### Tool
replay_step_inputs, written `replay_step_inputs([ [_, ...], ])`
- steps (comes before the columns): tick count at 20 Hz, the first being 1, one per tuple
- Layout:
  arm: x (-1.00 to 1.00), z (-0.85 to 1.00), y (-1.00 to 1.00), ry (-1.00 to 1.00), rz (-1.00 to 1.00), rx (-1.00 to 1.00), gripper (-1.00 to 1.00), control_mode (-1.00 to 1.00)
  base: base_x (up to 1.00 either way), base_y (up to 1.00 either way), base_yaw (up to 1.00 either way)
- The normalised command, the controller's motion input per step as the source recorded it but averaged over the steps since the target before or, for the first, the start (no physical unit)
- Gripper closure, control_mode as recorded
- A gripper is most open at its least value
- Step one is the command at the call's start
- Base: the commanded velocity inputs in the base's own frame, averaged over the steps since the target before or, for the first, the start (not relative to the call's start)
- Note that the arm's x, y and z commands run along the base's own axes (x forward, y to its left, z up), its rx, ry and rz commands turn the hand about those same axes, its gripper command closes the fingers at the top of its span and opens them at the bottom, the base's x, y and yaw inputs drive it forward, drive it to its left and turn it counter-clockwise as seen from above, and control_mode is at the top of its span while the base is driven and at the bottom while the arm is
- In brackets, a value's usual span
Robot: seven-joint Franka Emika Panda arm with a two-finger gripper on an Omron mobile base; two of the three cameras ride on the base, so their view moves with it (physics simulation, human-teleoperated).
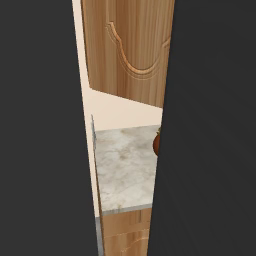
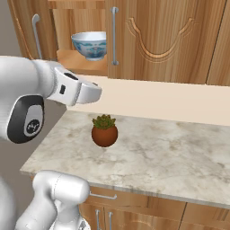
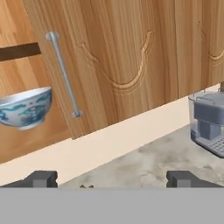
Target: Move the bowls from the cabinet to the plates on the dining table.
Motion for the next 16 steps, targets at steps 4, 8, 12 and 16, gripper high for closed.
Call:
replay_step_inputs([
  [4,0.21,0.00,-0.33,0.13,-0.07,0.37,-1.00,-1.00,0.00,0.00,0.00],
  [8,0.14,0.00,-0.34,0.04,-0.03,0.43,-1.00,-1.00,0.00,0.00,0.00],
  [12,0.28,-0.08,-0.02,-0.02,-0.02,0.39,-1.00,-1.00,0.00,0.00,0.00],
  [16,0.28,-0.18,0.00,-0.03,-0.03,0.14,-1.00,-1.00,0.00,0.00,0.00],
])
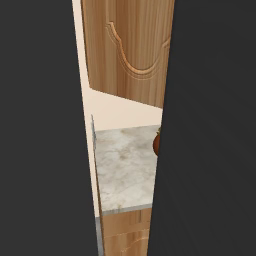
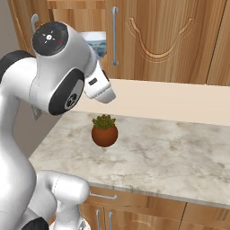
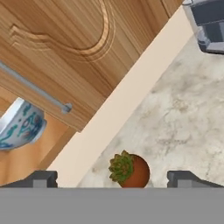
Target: Move the bowls from the cabinet to the plates on the dining table.
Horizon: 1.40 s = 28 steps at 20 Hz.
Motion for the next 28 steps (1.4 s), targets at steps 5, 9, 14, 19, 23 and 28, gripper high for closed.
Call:
replay_step_inputs([
  [5,0.04,-0.53,0.00,-0.19,-0.02,0.13,-1.00,-1.00,0.00,0.00,0.00],
  [9,0.04,-0.29,0.00,-0.26,0.00,0.24,-1.00,-1.00,0.00,0.00,0.00],
  [14,0.20,0.01,0.02,-0.15,0.01,0.25,-1.00,-1.00,0.00,0.00,0.00],
  [19,0.09,0.00,0.01,0.00,0.06,0.13,-1.00,-1.00,0.00,0.00,0.00],
  [23,0.25,0.08,0.04,0.00,0.15,0.14,-1.00,-1.00,0.00,0.00,0.00],
  [28,0.31,0.07,0.03,0.01,0.22,0.12,-1.00,-1.00,0.00,0.00,0.00],
])
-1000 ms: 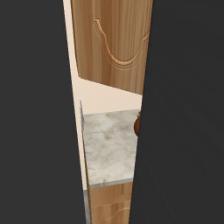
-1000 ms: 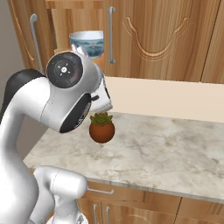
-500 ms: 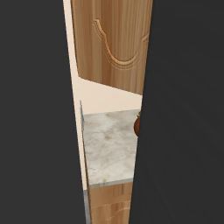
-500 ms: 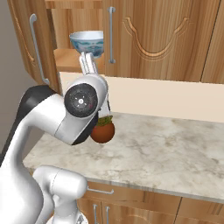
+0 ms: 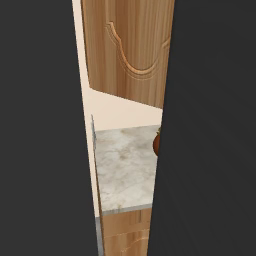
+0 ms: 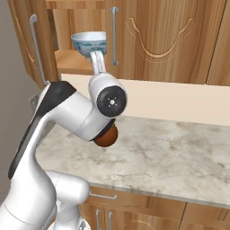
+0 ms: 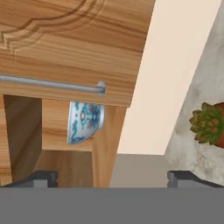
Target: Move the bowls from the cabinet to the plates on the dining table.
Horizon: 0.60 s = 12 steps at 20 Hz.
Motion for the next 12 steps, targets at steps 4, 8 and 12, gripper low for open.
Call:
replay_step_inputs([
  [4,0.24,0.00,0.19,0.04,0.23,0.09,-1.00,-1.00,0.00,0.00,0.00],
  [8,0.21,0.00,0.48,0.00,0.15,0.02,-1.00,-1.00,0.00,0.00,0.00],
  [12,0.31,0.00,0.56,0.00,0.10,0.00,-1.00,-1.00,0.00,0.00,0.00],
])
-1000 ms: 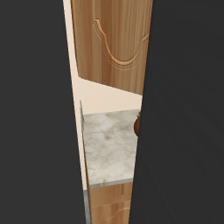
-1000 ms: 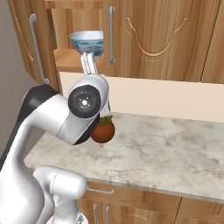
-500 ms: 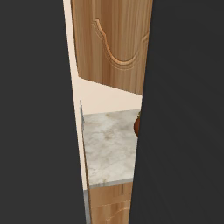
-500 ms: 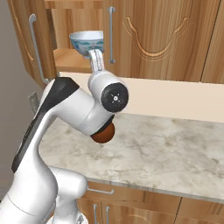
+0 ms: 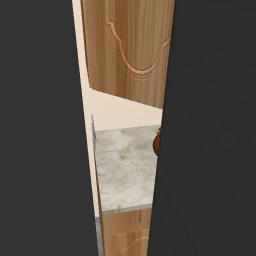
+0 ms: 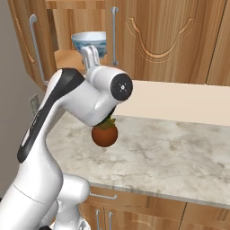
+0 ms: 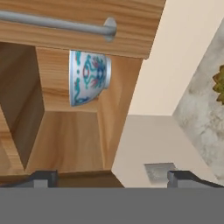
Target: Move the bowls from the cabinet to the plates on the dining table.
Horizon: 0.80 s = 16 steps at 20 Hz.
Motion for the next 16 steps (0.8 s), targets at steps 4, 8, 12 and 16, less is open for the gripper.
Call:
replay_step_inputs([
  [4,0.43,-0.02,0.42,0.00,0.08,0.00,-1.00,-1.00,0.00,0.00,0.00],
  [8,0.51,-0.07,0.34,0.00,0.07,0.00,-1.00,-1.00,0.00,0.00,0.00],
  [12,0.43,-0.04,0.29,0.00,0.09,0.00,-1.00,-1.00,0.00,0.00,0.00],
  [16,0.23,-0.01,0.27,0.00,0.11,0.02,-1.00,-1.00,0.00,0.00,0.00],
])
